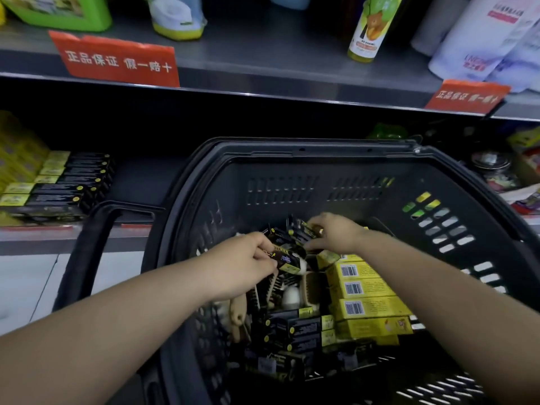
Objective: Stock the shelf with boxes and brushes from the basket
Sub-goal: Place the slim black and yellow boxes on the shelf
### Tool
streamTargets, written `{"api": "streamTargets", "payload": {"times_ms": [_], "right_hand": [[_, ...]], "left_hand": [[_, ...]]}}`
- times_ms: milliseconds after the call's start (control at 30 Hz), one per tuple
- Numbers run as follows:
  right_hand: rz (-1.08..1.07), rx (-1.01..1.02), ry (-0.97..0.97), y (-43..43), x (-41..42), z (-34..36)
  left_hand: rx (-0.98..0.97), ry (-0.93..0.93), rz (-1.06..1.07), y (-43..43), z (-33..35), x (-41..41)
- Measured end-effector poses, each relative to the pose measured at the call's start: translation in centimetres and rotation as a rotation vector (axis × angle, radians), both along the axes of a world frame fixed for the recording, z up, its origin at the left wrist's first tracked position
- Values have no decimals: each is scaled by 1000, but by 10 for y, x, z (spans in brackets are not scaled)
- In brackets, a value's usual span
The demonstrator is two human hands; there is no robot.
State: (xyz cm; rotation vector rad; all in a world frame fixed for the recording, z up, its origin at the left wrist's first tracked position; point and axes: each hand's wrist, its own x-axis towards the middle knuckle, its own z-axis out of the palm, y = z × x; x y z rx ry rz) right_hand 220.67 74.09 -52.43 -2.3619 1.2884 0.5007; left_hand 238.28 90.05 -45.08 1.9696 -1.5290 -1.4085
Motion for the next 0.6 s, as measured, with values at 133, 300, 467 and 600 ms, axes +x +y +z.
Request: {"api": "streamTargets", "payload": {"times_ms": [133, 300, 467, 600], "right_hand": [[-403, 664, -586, 34, 15, 47], [-400, 909, -771, 62, 34, 74], [-333, 730, -913, 65, 48, 69], [-447, 489, -855, 46, 45, 42]], "left_hand": [[-7, 110, 131, 0, 7, 0], [11, 357, 337, 3, 9, 4], [-22, 590, 414, 6, 13, 8], [-68, 453, 434, 6, 11, 11]]}}
